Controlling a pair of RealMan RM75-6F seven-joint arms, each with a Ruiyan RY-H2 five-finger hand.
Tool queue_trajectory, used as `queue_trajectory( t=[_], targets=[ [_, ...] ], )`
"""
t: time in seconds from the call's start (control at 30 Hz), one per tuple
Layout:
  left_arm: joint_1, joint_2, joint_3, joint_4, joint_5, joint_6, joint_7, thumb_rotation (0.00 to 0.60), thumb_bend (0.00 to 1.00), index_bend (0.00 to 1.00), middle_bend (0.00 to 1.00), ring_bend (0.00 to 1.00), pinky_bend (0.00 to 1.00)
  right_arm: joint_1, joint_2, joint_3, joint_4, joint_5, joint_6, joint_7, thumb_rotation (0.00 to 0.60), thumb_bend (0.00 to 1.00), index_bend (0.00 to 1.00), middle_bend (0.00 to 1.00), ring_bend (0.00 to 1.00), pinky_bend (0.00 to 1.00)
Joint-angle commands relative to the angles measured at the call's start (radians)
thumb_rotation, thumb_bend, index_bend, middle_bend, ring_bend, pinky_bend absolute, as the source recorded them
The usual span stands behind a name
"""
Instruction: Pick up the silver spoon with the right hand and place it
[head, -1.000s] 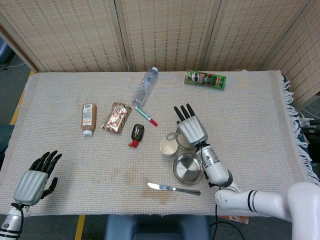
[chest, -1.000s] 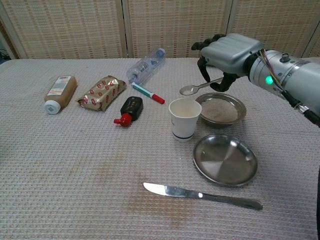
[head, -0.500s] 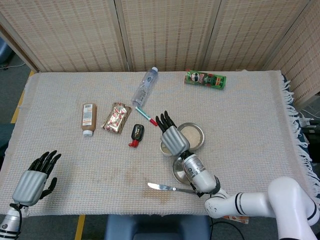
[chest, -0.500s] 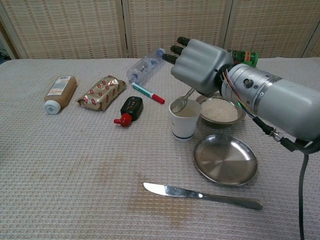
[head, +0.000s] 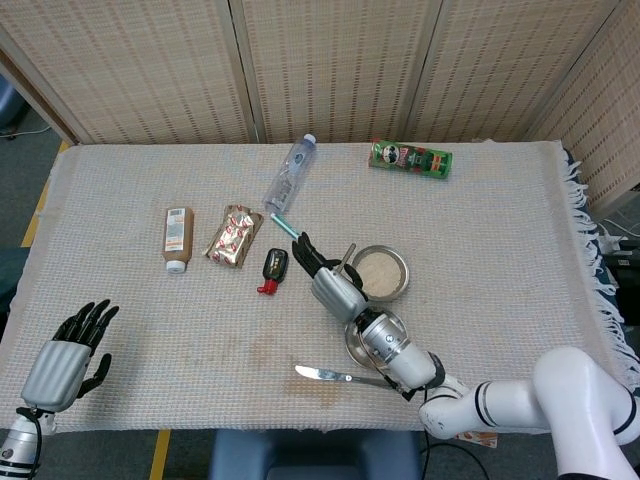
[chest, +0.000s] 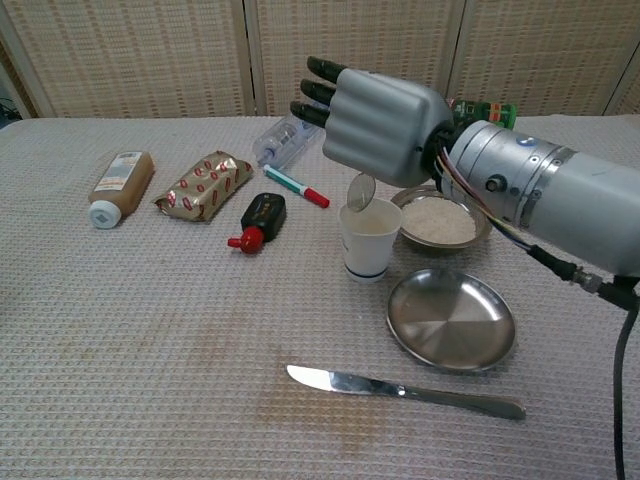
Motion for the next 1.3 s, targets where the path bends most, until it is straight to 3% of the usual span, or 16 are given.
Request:
queue_trajectory(
  t=[0.03, 0.4, 0.57, 0.67, 0.77, 0.83, 0.93, 1.13, 1.3],
  targets=[
    [-0.001, 0.0, 0.0, 0.003, 0.0, -0.001, -0.002, 0.6, 0.51, 0.0, 0.0, 0.0, 0.19, 0.009, 0.049, -0.053, -0.051, -0.024, -0.026, -0.093, 0.6, 0.35, 0.6, 0.0, 0.0, 0.0],
    [0.001, -0.003, 0.004, -0.002, 0.009, 0.002, 0.01, 0.6, 0.51, 0.0, 0.0, 0.0, 0.19, 0.016, 0.061, -0.057, -0.072, -0.08, -0.037, -0.156, 0.6, 0.35, 0.59, 0.0, 0.0, 0.0],
    [0.003, -0.002, 0.006, 0.0, 0.01, 0.003, 0.008, 0.6, 0.51, 0.0, 0.0, 0.0, 0.19, -0.03, 0.082, -0.045, -0.097, -0.09, 0.009, -0.072, 0.6, 0.35, 0.58, 0.0, 0.0, 0.0],
    [0.003, 0.0, 0.007, 0.001, 0.012, 0.005, 0.004, 0.6, 0.51, 0.0, 0.0, 0.0, 0.19, -0.096, 0.098, -0.018, -0.113, -0.092, 0.09, 0.071, 0.6, 0.35, 0.58, 0.0, 0.0, 0.0],
    [0.003, 0.001, 0.008, 0.001, 0.015, 0.005, 0.002, 0.6, 0.51, 0.0, 0.0, 0.0, 0.19, -0.204, 0.093, 0.035, -0.167, -0.019, 0.17, 0.343, 0.6, 0.35, 0.58, 0.0, 0.0, 0.0],
    [0.004, 0.0, 0.009, 0.0, 0.016, 0.005, 0.005, 0.6, 0.51, 0.0, 0.0, 0.0, 0.19, -0.269, 0.111, 0.055, -0.23, 0.049, 0.165, 0.538, 0.6, 0.35, 0.58, 0.0, 0.0, 0.0],
    [0.004, -0.002, 0.01, -0.002, 0.019, 0.005, 0.012, 0.6, 0.51, 0.0, 0.0, 0.0, 0.19, -0.331, 0.163, 0.031, -0.277, 0.067, 0.112, 0.758, 0.6, 0.35, 0.57, 0.0, 0.0, 0.0],
    [0.003, -0.01, 0.014, -0.009, 0.023, 0.0, 0.035, 0.6, 0.51, 0.0, 0.0, 0.0, 0.19, -0.407, 0.193, -0.053, -0.234, -0.014, 0.064, 0.949, 0.6, 0.35, 0.58, 0.0, 0.0, 0.0],
    [0.0, -0.012, 0.015, -0.012, 0.026, -0.006, 0.041, 0.6, 0.51, 0.0, 0.0, 0.0, 0.19, -0.432, 0.163, -0.063, -0.189, -0.029, 0.034, 1.016, 0.6, 0.35, 0.58, 0.0, 0.0, 0.0]
  ],
)
